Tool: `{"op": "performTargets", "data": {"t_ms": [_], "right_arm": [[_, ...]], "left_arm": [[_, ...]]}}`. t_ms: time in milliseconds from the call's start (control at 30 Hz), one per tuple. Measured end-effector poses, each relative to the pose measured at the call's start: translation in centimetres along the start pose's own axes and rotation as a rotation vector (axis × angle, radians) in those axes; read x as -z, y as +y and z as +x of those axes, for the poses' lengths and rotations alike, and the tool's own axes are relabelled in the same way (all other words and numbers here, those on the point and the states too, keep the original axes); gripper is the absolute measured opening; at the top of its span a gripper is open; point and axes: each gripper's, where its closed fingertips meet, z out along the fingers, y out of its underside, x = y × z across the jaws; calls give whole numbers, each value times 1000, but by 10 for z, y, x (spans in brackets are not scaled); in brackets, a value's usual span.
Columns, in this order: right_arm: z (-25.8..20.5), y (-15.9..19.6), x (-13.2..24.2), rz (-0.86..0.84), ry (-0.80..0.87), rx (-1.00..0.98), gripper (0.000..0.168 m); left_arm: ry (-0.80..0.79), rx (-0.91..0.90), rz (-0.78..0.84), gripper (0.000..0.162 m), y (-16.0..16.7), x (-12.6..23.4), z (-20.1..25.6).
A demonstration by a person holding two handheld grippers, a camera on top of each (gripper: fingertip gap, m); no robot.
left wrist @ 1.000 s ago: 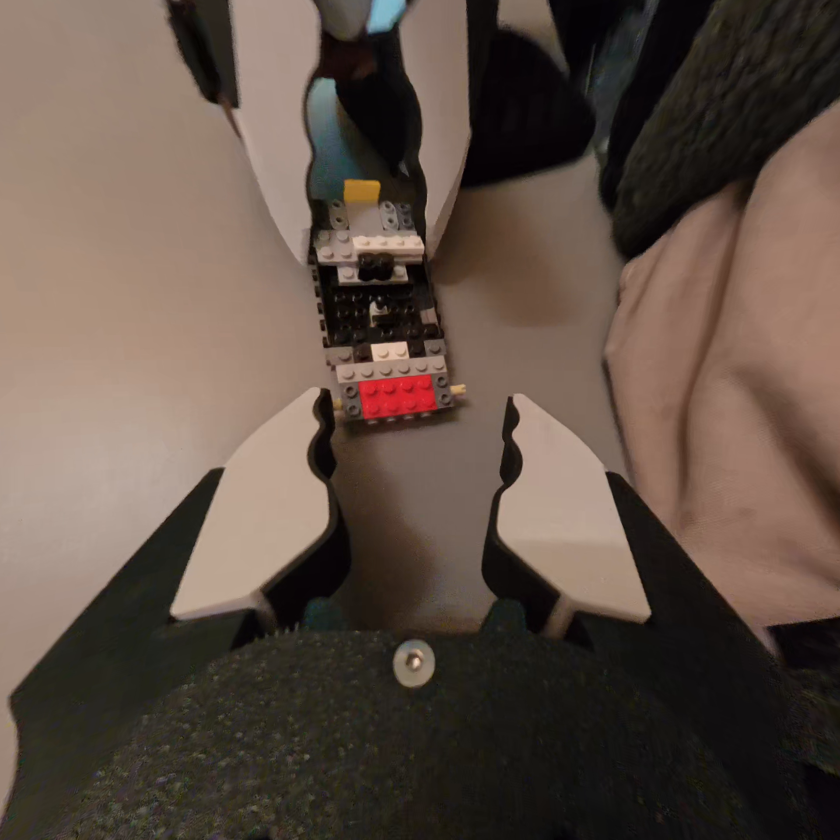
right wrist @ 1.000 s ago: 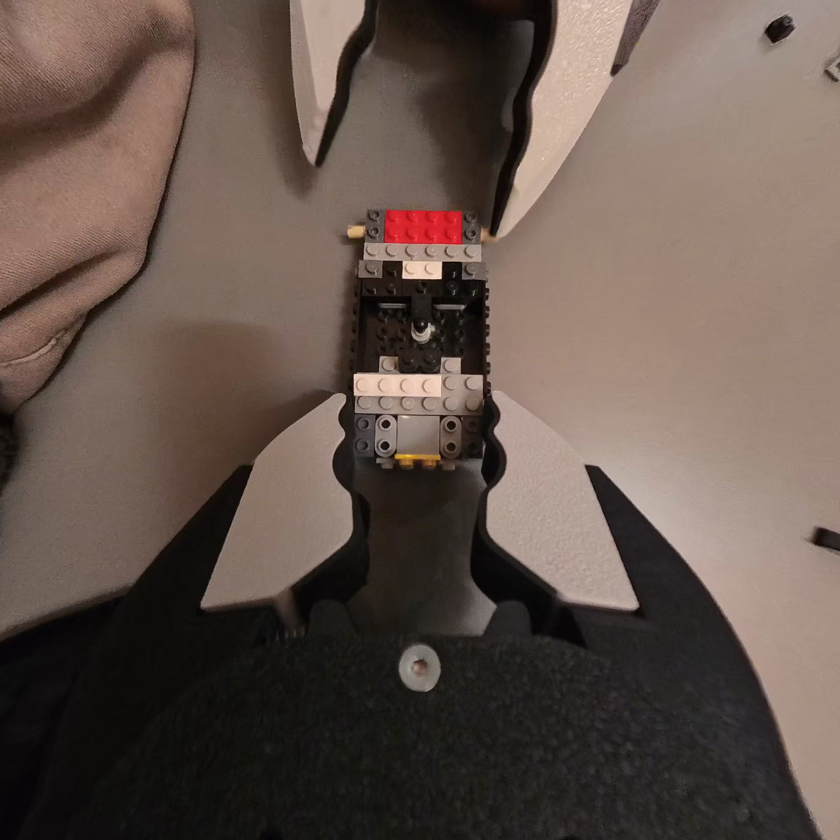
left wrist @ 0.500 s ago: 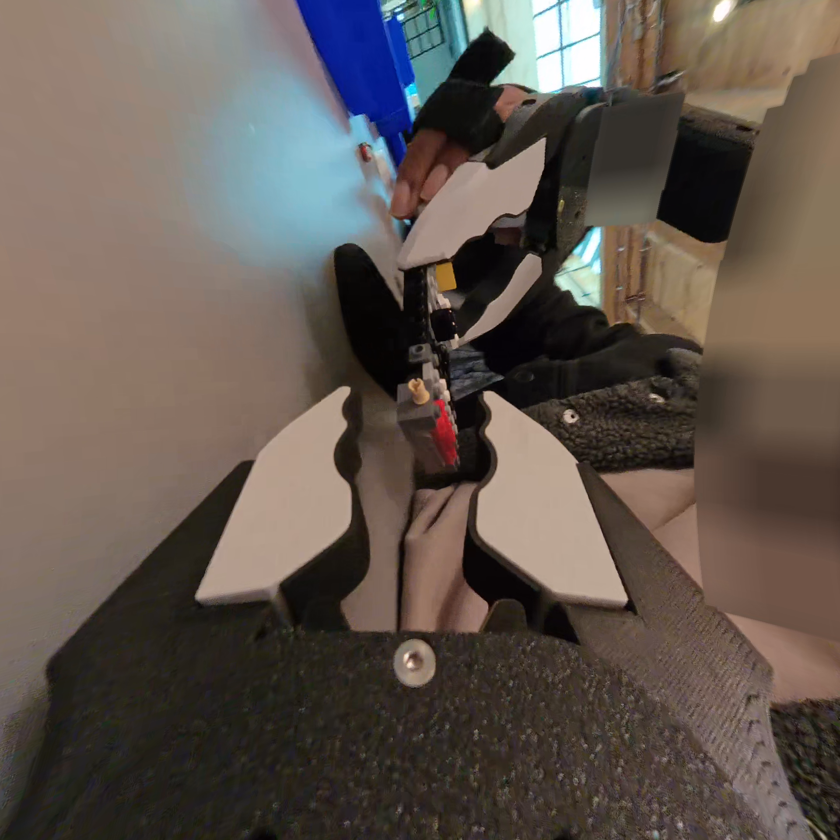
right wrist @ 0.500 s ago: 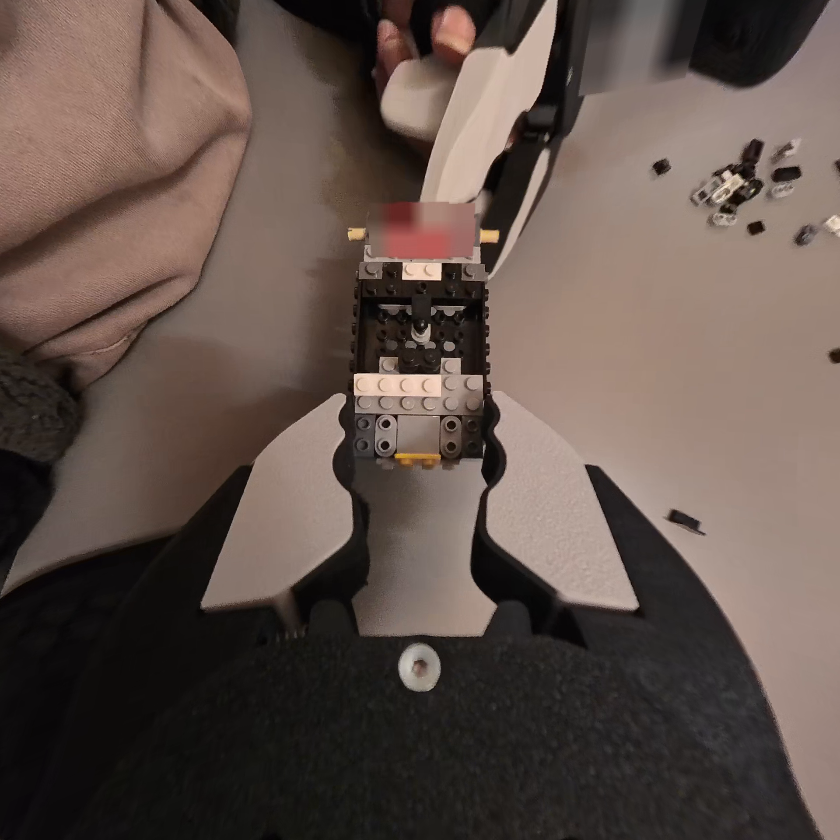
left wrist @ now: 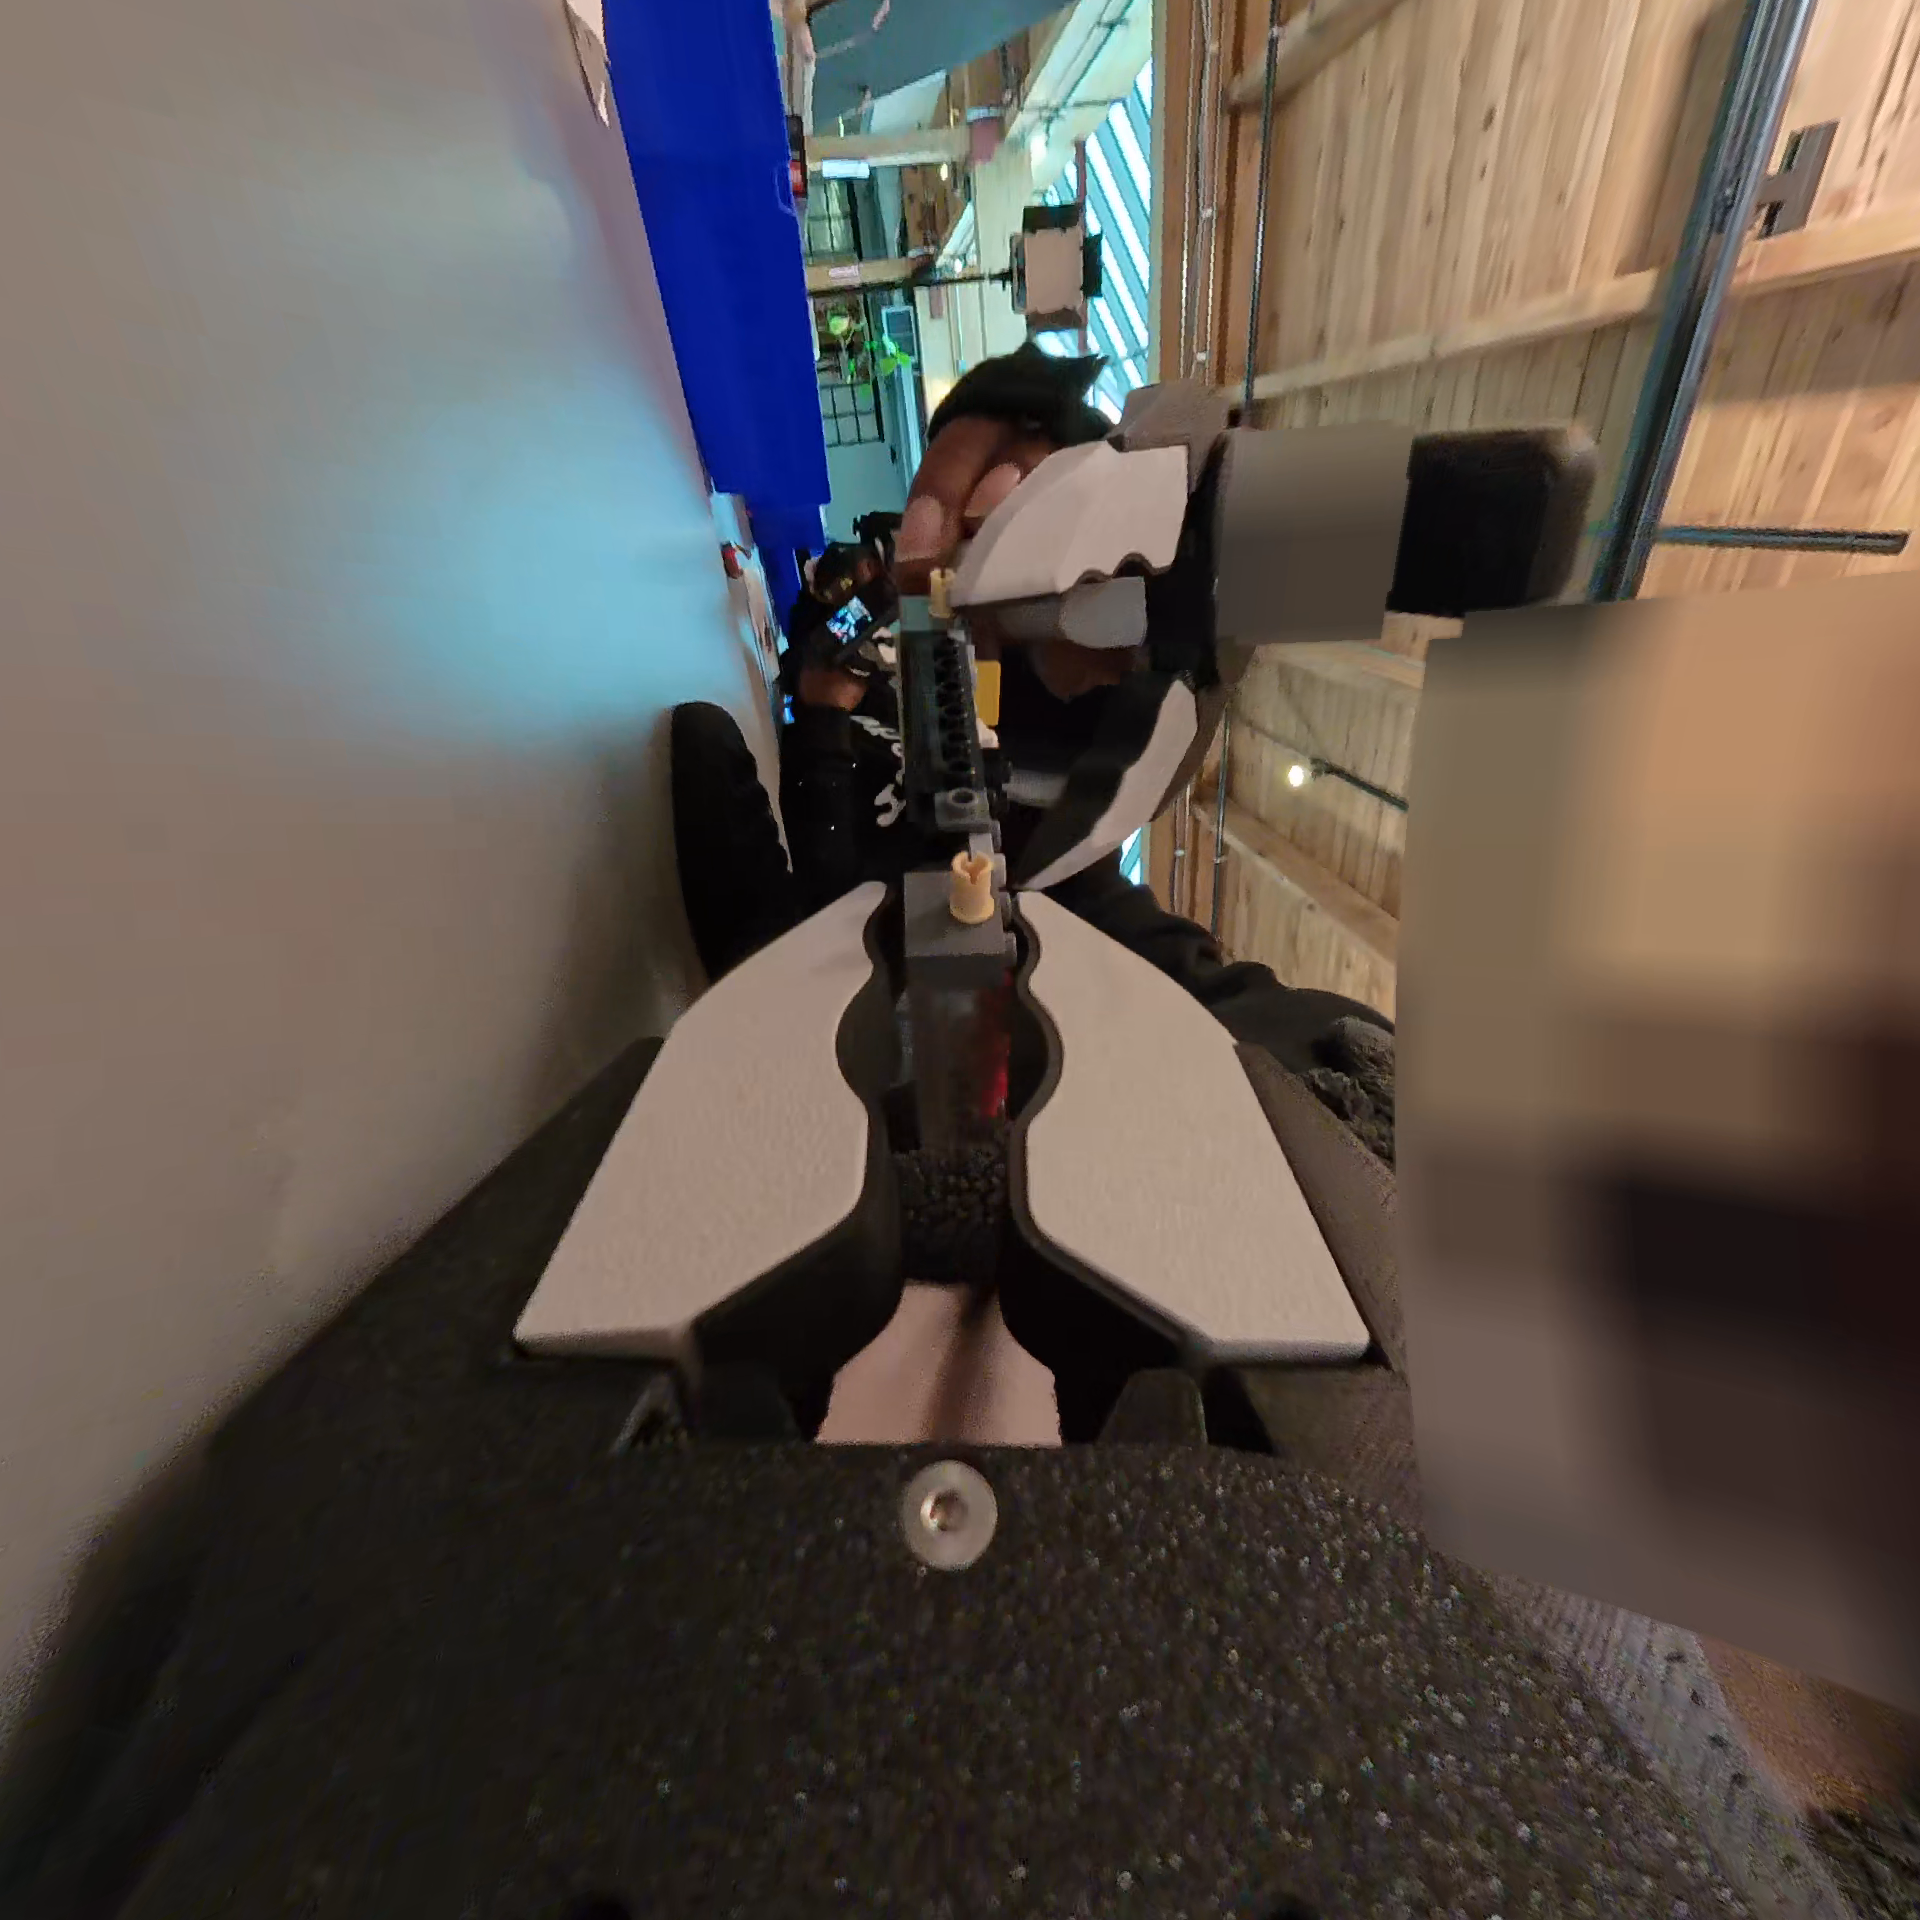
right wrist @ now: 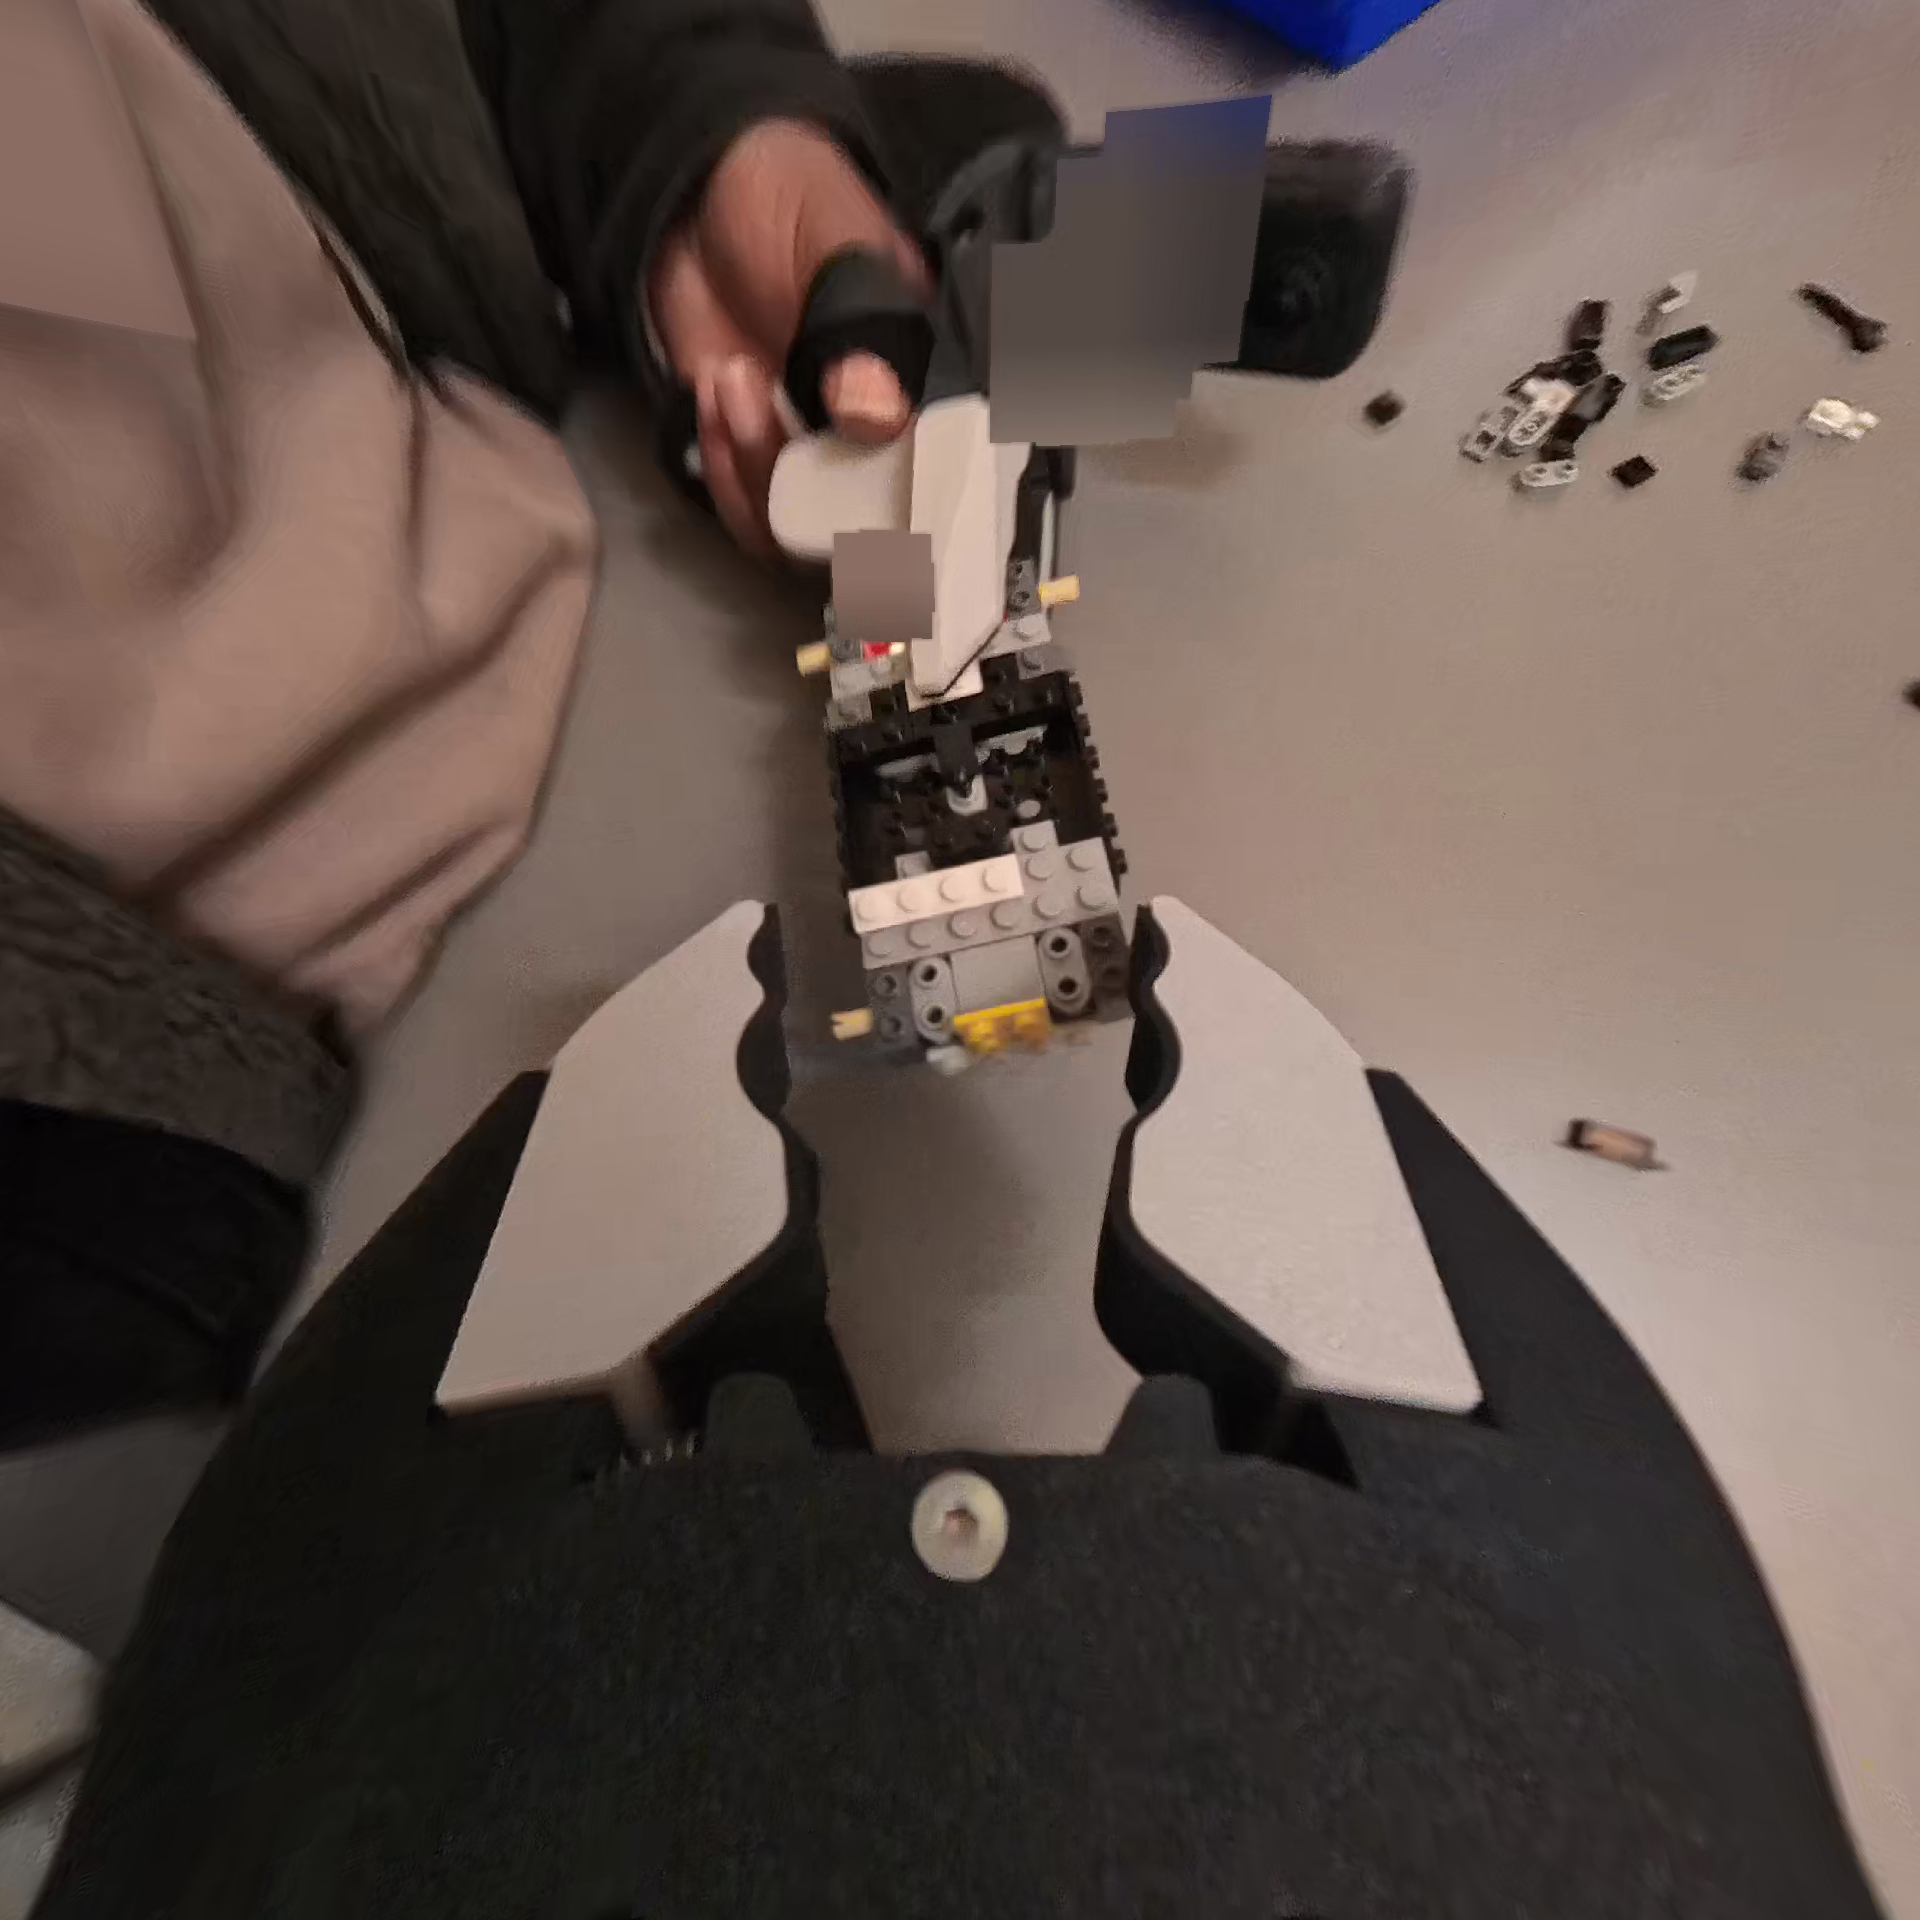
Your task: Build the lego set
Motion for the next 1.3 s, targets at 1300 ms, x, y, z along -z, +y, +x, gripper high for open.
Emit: {"op": "performTargets", "data": {"t_ms": [1300], "right_arm": [[41,-1,-2,394,218,-685,42]], "left_arm": [[-10,-54,21,17,-3,7,-3]]}}
